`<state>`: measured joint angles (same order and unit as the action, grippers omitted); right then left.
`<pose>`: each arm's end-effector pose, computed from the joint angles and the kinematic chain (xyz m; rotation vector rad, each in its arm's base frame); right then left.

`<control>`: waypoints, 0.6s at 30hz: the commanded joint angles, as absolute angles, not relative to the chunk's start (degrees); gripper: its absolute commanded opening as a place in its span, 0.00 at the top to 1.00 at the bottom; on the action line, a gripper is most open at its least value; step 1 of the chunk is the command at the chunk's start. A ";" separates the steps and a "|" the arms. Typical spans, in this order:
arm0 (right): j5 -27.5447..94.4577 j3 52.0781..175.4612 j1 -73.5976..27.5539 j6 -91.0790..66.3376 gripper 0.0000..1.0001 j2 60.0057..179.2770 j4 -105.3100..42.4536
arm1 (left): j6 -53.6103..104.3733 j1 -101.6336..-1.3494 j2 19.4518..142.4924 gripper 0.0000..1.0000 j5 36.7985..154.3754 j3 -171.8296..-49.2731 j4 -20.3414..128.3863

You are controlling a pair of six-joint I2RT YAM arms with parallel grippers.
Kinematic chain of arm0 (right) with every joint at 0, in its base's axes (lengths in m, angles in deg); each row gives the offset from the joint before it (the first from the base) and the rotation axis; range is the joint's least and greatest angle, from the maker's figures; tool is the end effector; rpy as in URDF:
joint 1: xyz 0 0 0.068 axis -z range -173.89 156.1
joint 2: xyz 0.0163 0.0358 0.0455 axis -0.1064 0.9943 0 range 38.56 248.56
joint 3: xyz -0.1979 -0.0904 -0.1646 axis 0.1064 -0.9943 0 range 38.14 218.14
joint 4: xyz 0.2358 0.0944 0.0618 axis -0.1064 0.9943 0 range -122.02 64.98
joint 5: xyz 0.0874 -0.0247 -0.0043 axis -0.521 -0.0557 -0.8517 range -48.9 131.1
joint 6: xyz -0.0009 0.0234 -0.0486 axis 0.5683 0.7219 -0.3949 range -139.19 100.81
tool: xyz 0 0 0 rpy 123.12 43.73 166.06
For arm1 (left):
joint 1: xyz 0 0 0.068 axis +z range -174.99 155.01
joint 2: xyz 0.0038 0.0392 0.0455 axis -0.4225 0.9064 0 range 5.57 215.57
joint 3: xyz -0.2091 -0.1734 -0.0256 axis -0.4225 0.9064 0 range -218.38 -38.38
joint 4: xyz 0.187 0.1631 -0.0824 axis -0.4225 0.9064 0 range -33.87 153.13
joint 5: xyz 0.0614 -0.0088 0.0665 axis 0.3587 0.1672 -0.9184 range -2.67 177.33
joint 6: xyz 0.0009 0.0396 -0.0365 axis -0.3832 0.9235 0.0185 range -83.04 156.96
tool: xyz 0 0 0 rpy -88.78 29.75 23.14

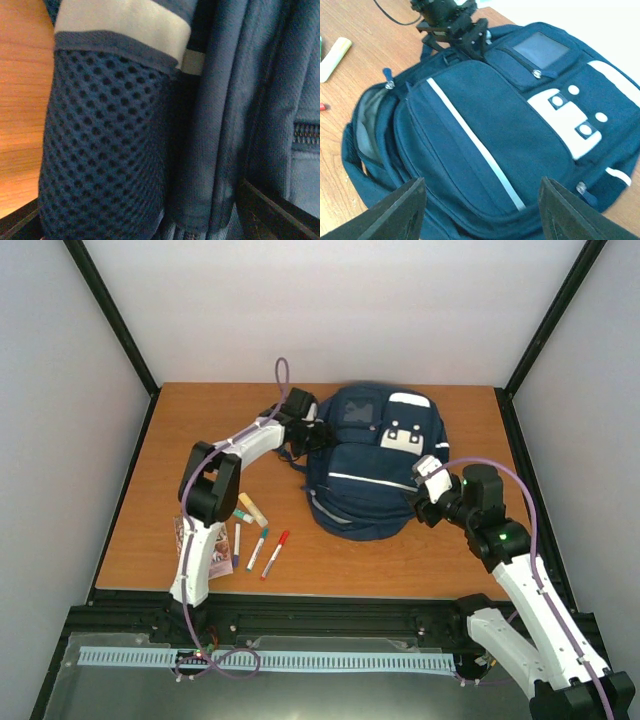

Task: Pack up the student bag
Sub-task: Move the student bag to the center of the board.

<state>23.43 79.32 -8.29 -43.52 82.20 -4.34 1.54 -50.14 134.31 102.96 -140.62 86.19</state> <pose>0.1616 0.0525 0.2908 -0.8605 1.8901 0.2171 0.4403 -0.2173 0.1734 -0.1298 2.6798 -0.7238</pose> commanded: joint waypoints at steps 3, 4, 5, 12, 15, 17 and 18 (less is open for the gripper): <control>22.01 79.01 -7.88 -43.85 0.37 82.94 -4.15 | 3.99 -56.76 136.73 0.15 107.81 -148.25 86.70; 22.05 78.96 -7.89 -43.88 0.37 82.95 -4.14 | 4.02 -56.85 136.70 0.16 107.87 -148.59 87.05; 21.97 78.93 -7.89 -43.82 0.37 82.95 -4.07 | 4.27 -56.89 136.45 0.16 107.71 -148.90 87.94; 21.68 79.04 -7.89 -44.09 0.37 82.83 -3.82 | 9.81 -56.89 122.37 0.10 96.05 -142.07 93.61; 21.46 79.18 -7.94 -44.08 0.37 82.81 -3.79 | 10.54 -56.74 112.40 0.07 88.71 -134.60 94.06; 21.08 79.46 -7.94 -44.14 0.37 83.14 -3.43 | 10.26 -56.57 107.40 0.06 85.77 -130.19 96.15; 20.94 79.51 -7.90 -44.12 0.37 83.27 -3.39 | 9.83 -56.41 105.35 0.06 84.56 -128.32 97.38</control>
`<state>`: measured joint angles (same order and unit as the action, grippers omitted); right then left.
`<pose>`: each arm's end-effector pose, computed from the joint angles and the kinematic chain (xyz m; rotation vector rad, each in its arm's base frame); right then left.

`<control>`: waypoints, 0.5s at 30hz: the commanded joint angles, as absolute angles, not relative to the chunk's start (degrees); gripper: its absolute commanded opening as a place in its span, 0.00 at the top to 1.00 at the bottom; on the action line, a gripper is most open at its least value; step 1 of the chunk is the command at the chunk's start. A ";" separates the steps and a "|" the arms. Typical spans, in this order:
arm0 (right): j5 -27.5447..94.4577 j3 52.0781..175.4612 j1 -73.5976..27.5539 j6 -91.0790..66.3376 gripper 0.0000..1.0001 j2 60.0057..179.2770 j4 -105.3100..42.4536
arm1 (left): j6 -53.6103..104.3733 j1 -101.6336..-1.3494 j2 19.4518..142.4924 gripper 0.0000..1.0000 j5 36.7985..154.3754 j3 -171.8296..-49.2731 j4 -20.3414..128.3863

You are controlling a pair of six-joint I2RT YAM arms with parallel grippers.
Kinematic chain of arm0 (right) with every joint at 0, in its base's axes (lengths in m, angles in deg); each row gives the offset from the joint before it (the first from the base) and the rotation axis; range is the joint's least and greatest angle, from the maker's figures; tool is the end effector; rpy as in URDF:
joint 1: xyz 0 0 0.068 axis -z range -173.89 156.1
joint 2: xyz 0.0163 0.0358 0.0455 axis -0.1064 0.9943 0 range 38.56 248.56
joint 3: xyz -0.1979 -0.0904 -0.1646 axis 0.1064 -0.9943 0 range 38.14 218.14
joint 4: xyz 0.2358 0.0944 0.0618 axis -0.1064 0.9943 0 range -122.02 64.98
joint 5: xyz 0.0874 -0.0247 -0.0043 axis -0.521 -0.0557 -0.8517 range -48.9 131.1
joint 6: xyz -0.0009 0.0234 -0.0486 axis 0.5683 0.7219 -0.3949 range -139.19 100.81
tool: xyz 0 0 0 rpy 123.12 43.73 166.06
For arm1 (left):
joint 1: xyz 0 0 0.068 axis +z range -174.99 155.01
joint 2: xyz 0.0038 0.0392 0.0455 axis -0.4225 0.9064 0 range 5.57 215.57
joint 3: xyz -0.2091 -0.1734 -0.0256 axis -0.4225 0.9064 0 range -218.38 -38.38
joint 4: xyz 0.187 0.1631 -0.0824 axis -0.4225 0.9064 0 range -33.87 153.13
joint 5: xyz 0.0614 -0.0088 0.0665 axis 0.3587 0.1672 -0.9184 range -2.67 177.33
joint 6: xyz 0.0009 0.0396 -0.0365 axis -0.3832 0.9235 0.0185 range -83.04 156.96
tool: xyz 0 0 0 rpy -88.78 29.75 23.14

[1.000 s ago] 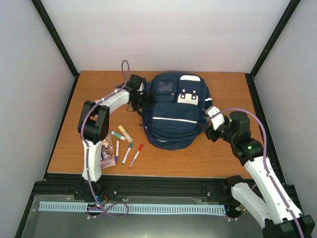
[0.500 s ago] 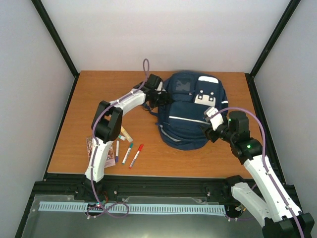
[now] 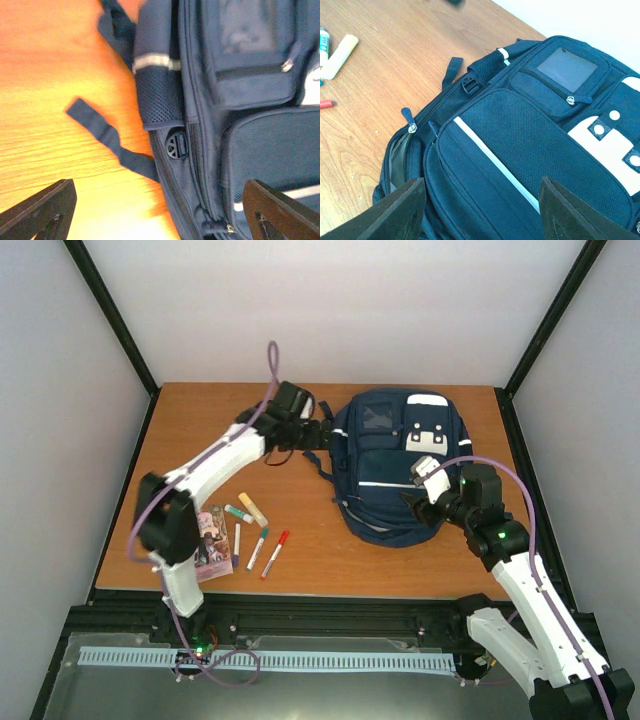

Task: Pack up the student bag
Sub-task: Move the student bag to the center of the board, then move the book to the center of the board.

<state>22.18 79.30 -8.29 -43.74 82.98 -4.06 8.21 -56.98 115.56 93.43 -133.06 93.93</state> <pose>0.1632 0.0537 0.2883 -0.8788 1.8988 0.2419 0.3611 -0.2300 0.2673 0.1190 2.5809 -0.5543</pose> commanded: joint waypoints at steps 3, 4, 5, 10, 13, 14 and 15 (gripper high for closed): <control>20.65 79.66 -7.87 -44.18 0.37 83.47 -3.10 | 8.35 -55.48 99.18 0.06 81.61 -122.41 101.24; 20.58 79.72 -7.88 -44.27 0.37 83.47 -2.99 | 7.44 -54.87 97.25 0.05 80.78 -120.42 102.51; 20.49 79.78 -7.87 -44.28 0.37 83.40 -2.91 | 6.29 -53.97 95.62 0.05 80.12 -118.22 104.19; 20.20 79.73 -7.91 -44.37 0.37 83.04 -2.75 | 0.66 -46.39 87.22 0.04 82.96 -107.30 110.23; 19.86 79.79 -7.90 -44.37 0.36 83.08 -2.55 | -2.63 -43.00 82.39 0.04 86.61 -101.44 111.75; 19.77 79.87 -7.87 -44.45 0.36 83.18 -2.40 | -3.86 -42.44 81.32 0.04 87.50 -99.86 112.49; 19.74 79.88 -7.88 -44.47 0.36 83.27 -2.35 | -5.00 -42.11 80.33 0.04 88.71 -98.23 113.04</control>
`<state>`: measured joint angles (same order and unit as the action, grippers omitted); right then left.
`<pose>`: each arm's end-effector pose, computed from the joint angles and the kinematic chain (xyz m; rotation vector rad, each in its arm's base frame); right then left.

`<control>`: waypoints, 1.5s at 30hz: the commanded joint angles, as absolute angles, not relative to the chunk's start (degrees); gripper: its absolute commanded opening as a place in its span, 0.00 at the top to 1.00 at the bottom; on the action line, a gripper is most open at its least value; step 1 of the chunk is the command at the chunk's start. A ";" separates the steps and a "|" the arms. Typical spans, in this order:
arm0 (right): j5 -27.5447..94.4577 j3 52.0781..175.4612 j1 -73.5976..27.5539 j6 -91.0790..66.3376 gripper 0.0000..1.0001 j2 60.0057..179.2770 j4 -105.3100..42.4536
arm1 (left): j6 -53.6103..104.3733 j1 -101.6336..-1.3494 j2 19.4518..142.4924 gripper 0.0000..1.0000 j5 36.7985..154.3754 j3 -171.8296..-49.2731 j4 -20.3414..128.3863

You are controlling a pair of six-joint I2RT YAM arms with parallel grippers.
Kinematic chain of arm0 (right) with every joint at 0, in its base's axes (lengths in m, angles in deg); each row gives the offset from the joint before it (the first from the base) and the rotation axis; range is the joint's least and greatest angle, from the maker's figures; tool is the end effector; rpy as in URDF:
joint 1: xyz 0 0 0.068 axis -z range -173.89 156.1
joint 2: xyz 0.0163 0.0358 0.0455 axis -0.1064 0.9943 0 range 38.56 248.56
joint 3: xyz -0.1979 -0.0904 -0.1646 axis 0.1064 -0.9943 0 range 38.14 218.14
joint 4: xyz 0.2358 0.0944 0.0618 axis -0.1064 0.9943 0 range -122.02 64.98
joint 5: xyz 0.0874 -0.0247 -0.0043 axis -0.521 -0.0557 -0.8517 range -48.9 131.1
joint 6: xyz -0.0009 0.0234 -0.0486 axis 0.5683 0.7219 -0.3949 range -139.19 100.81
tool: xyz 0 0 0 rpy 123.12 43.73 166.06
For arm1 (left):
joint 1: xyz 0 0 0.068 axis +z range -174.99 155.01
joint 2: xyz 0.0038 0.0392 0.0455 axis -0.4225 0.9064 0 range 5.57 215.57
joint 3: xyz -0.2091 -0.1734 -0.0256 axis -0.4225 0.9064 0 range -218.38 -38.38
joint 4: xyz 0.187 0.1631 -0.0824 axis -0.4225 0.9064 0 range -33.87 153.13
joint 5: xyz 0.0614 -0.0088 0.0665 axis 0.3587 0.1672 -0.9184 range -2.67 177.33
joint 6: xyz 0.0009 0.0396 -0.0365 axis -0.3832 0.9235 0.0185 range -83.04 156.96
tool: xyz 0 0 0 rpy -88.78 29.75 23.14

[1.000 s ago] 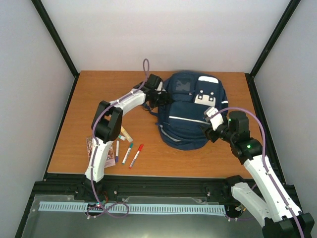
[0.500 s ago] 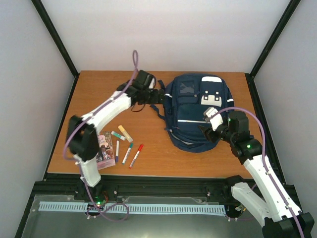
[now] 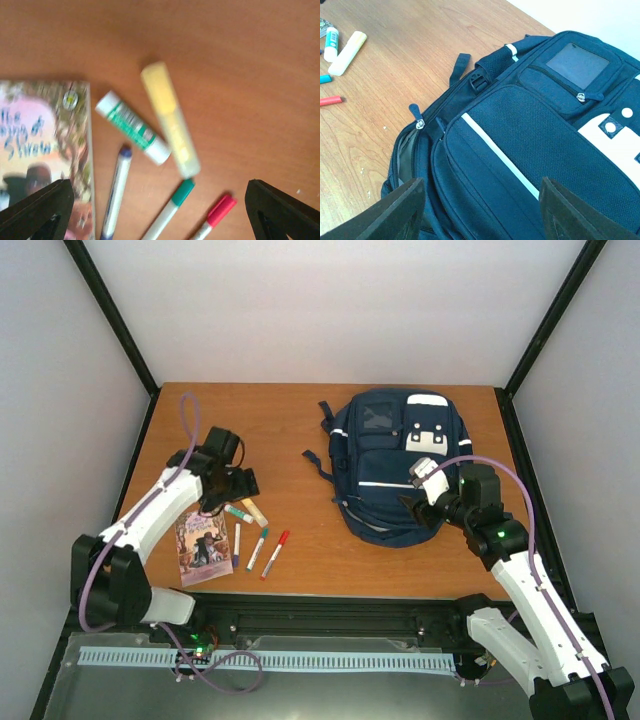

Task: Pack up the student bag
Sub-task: Move the book to the center of the board.

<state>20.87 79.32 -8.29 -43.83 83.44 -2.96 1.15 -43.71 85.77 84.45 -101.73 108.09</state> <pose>0.1631 0.0545 0.2856 -0.8965 1.9156 0.2714 0.2531 -0.0839 0.2579 -0.4266 2.7521 -0.1764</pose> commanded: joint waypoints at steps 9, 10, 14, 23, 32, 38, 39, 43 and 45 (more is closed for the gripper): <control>19.66 79.96 -7.88 -44.75 0.36 82.96 -2.04 | -16.38 -41.19 74.18 0.00 94.99 -84.20 118.04; 19.61 80.04 -7.87 -44.74 0.36 82.95 -2.01 | -17.13 -41.17 73.82 0.00 96.19 -82.67 117.94; 19.48 80.10 -7.89 -44.90 0.36 83.05 -1.79 | -20.51 -41.00 71.50 0.00 99.17 -78.62 117.69; 19.32 80.06 -7.88 -45.05 0.36 83.28 -1.55 | -27.96 -40.02 67.69 0.00 97.67 -72.83 113.46; 19.36 80.08 -7.92 -45.06 0.36 83.87 -1.33 | -25.28 -37.90 76.34 0.00 95.01 -74.58 104.82; 19.67 80.06 -7.88 -45.07 0.36 84.00 -1.25 | -20.81 -33.95 81.20 0.00 91.55 -78.82 102.41; 19.73 80.06 -7.90 -45.06 0.36 83.96 -1.32 | -19.89 -33.47 82.41 0.00 90.73 -79.79 102.00; 19.66 80.03 -7.96 -45.17 0.36 84.22 -1.21 | -16.05 -30.78 88.30 0.01 88.40 -84.11 99.69; 19.67 80.06 -7.89 -45.19 0.36 84.34 -1.21 | -15.05 -30.41 90.48 0.01 87.81 -85.64 98.59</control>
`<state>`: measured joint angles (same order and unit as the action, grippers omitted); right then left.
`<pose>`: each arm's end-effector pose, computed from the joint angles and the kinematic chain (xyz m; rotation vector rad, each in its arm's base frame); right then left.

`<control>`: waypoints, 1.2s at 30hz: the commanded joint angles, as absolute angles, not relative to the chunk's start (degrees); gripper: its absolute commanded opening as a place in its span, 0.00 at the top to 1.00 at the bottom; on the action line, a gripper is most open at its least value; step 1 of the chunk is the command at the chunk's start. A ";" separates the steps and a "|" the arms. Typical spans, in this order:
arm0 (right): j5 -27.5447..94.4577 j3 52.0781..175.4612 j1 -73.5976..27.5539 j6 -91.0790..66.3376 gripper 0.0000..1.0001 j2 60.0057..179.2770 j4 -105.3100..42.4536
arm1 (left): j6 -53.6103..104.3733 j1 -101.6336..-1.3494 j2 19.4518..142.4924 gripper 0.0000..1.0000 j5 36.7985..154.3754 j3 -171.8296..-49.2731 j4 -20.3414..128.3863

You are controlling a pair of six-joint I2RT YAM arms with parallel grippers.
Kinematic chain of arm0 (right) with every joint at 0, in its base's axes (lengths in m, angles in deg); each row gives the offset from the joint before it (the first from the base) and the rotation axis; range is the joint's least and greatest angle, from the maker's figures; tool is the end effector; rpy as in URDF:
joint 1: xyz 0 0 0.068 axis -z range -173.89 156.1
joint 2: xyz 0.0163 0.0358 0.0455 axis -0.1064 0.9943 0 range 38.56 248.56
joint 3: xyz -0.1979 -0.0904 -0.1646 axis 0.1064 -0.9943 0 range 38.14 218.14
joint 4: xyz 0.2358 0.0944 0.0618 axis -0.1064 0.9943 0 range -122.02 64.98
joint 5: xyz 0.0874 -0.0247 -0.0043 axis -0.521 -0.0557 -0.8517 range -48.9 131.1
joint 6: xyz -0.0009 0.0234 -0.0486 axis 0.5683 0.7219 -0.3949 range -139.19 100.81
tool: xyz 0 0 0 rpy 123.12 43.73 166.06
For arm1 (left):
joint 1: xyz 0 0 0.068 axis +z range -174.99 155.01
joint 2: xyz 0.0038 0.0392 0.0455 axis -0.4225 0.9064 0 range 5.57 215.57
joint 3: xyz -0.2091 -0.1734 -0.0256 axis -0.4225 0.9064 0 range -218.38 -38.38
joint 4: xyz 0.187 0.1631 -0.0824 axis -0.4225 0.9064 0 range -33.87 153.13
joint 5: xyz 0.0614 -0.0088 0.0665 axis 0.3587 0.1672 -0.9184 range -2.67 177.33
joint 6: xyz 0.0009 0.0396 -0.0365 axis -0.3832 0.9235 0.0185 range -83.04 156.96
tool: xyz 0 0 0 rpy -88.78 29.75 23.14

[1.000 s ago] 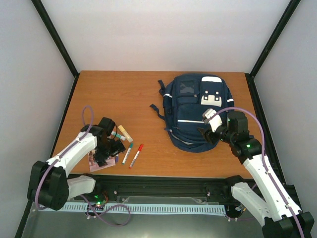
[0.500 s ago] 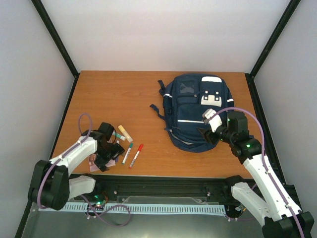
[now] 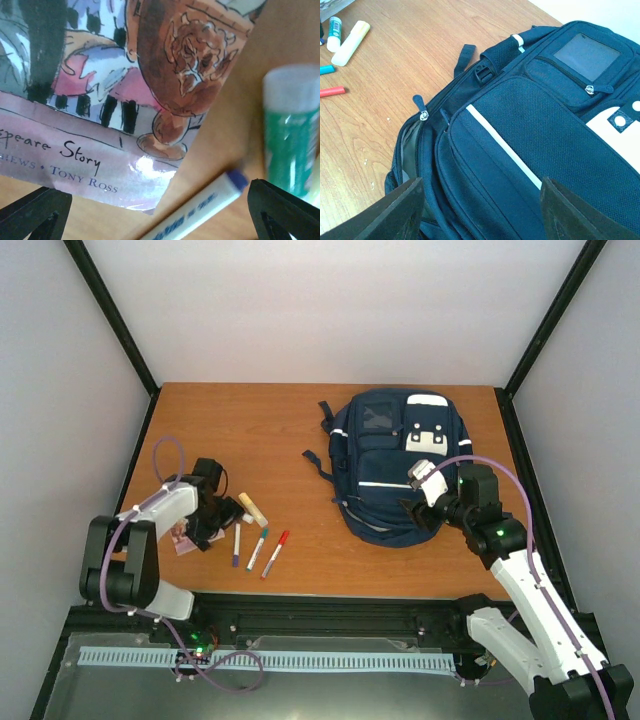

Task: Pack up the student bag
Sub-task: Move the book to the center of the board.

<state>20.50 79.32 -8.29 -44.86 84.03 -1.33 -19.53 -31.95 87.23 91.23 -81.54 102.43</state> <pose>0.1630 0.0547 0.2816 -0.9236 1.9415 0.2776 0.2188 -0.0291 0.1601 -1.2925 2.8133 -0.1636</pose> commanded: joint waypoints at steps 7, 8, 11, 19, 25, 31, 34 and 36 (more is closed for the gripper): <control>20.01 80.15 -7.93 -45.18 0.36 84.19 -1.09 | -13.12 -30.38 91.67 0.03 93.16 -87.76 100.88; 19.96 80.22 -7.95 -45.19 0.36 84.06 -1.11 | -12.40 -30.39 90.93 0.04 94.71 -87.62 101.53; 19.45 79.99 -7.88 -45.17 0.36 83.53 -1.22 | -9.87 -30.37 88.75 0.04 96.74 -88.30 105.93; 18.60 80.38 -7.87 -45.41 0.35 84.50 -0.68 | -4.71 -29.53 85.69 0.01 89.17 -94.36 111.76; 18.87 80.32 -7.89 -45.33 0.35 83.86 -0.47 | -5.88 -21.43 87.93 0.00 85.13 -92.92 108.34; 18.86 80.41 -7.89 -45.49 0.33 83.22 -0.43 | -9.55 -15.39 89.83 0.00 83.75 -88.90 99.73; 18.84 80.41 -7.91 -45.52 0.33 83.15 -0.27 | -10.10 -15.15 91.91 0.00 79.64 -89.31 97.31; 18.66 80.46 -7.93 -45.54 0.33 83.04 -0.20 | -10.11 -14.66 93.80 0.00 77.80 -90.32 95.91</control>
